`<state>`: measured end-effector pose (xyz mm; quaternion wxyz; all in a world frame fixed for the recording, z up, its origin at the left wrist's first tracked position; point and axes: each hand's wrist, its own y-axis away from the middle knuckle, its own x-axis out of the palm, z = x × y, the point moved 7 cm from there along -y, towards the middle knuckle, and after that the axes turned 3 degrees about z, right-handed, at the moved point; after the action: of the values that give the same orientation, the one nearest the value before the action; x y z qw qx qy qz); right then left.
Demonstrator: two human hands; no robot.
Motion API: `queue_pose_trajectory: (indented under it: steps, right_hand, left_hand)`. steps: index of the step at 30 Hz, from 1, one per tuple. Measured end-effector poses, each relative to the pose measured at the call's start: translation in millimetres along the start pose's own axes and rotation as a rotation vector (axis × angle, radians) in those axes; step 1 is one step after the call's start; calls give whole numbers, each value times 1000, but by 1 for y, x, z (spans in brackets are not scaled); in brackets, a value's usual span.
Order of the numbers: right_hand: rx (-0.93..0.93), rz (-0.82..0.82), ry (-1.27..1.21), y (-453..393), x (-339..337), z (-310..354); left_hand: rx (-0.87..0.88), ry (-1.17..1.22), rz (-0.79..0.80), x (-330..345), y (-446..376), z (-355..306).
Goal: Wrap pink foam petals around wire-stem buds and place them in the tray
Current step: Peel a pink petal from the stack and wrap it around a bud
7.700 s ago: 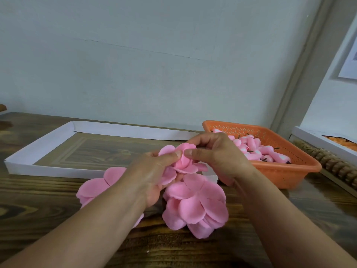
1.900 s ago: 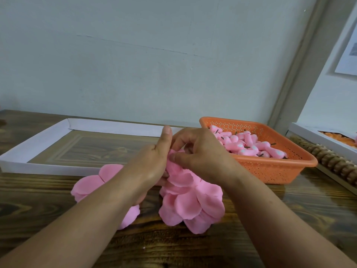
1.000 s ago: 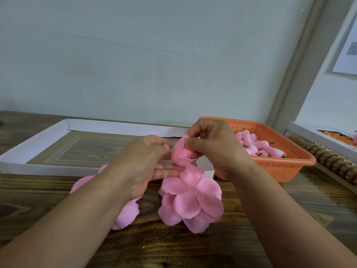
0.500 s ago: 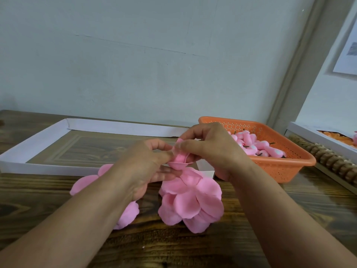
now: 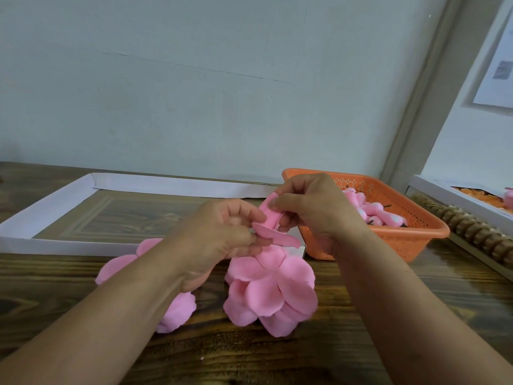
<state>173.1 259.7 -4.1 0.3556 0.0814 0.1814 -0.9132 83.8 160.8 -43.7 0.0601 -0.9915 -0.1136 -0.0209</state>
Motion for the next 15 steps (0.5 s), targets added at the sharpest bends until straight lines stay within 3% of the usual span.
queue_pose_trajectory:
  steps: [4, 15]
  right_hand:
    - [1, 40, 29, 2, 6, -1]
    - [15, 169, 55, 5, 14, -1]
  left_hand:
    - [23, -97, -43, -3, 0, 1]
    - [-78, -75, -80, -4, 0, 6]
